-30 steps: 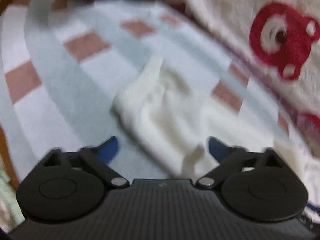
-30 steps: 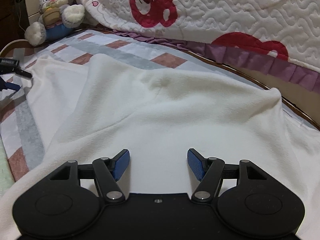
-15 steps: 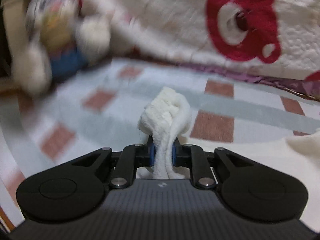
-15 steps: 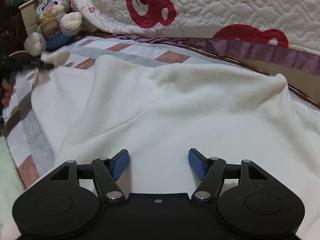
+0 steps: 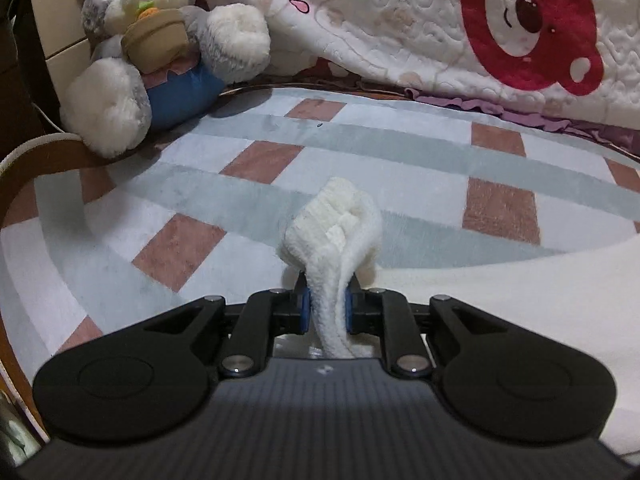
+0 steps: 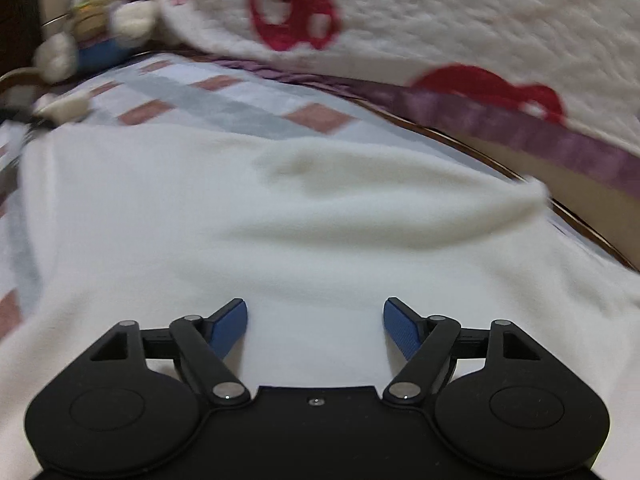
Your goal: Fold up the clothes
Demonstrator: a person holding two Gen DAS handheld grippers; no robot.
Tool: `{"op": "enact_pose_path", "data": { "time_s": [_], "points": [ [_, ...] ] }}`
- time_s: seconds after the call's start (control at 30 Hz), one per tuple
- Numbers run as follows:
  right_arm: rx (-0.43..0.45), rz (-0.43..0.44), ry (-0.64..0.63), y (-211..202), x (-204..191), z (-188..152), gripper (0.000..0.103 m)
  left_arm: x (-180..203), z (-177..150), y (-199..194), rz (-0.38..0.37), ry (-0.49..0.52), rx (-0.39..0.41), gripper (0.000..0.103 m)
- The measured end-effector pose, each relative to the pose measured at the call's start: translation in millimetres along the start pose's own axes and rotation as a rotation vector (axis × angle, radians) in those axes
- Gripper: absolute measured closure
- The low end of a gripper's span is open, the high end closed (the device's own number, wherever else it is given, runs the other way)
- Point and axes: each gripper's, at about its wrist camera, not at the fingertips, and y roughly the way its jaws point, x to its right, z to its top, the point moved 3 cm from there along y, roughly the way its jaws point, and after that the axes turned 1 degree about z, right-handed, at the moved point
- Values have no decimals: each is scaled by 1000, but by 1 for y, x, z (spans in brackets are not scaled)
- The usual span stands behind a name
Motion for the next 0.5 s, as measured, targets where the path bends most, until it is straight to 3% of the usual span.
{"op": "enact_pose_path", "data": {
  "time_s": [0.1,0.23,0.33,0.4,0.5],
  "points": [
    [-15,-69,185,-12,67,-27,24,-5,3,2,-17,-35,-35,86],
    [-26,-301,395,-45,164,-72,25,-6,2,8,40,-24,-102,59],
    [-26,-469,583,-73,234,-109,22,7,5,2,97,118,-84,53],
    [-21,-566,723,-94,268,-126,26,18,13,-9,90,164,-68,53],
    [38,-560,756,-117,290,-125,27,39,30,-38,20,201,10,48]
  ]
}}
